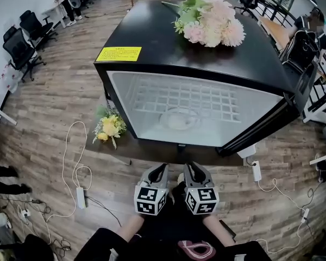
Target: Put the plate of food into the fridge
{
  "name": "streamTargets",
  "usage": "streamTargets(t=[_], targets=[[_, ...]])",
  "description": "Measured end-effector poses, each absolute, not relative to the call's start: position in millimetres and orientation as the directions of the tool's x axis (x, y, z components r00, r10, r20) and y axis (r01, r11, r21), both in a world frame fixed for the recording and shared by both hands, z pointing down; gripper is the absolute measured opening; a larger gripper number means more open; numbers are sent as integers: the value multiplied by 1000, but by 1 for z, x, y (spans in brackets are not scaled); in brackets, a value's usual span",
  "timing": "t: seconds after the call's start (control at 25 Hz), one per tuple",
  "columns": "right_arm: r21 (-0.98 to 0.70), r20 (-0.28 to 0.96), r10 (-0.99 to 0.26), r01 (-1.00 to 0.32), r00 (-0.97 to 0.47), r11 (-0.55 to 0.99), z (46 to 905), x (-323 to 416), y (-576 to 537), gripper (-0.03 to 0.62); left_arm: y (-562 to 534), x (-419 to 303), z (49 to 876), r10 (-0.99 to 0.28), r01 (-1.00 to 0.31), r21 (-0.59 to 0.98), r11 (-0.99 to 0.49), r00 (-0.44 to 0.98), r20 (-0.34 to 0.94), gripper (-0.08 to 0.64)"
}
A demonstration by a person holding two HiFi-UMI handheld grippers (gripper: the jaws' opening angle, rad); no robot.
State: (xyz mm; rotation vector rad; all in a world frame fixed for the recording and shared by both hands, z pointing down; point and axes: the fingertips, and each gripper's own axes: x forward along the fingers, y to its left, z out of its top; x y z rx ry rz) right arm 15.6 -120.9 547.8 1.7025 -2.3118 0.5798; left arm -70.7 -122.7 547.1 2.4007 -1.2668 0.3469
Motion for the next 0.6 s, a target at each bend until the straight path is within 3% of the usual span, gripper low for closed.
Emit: streamTargets(t=[0.4,0.6], targets=[[-165,387,-877,-957,-284,237,547,12,-123,13,-117,-65,541,-724,-809,205,-552,586,364,8],[-151,368,-891,-962,-267,226,542,13,-125,9,-119,-70,542,-732,-817,205,-539,574,367,8]])
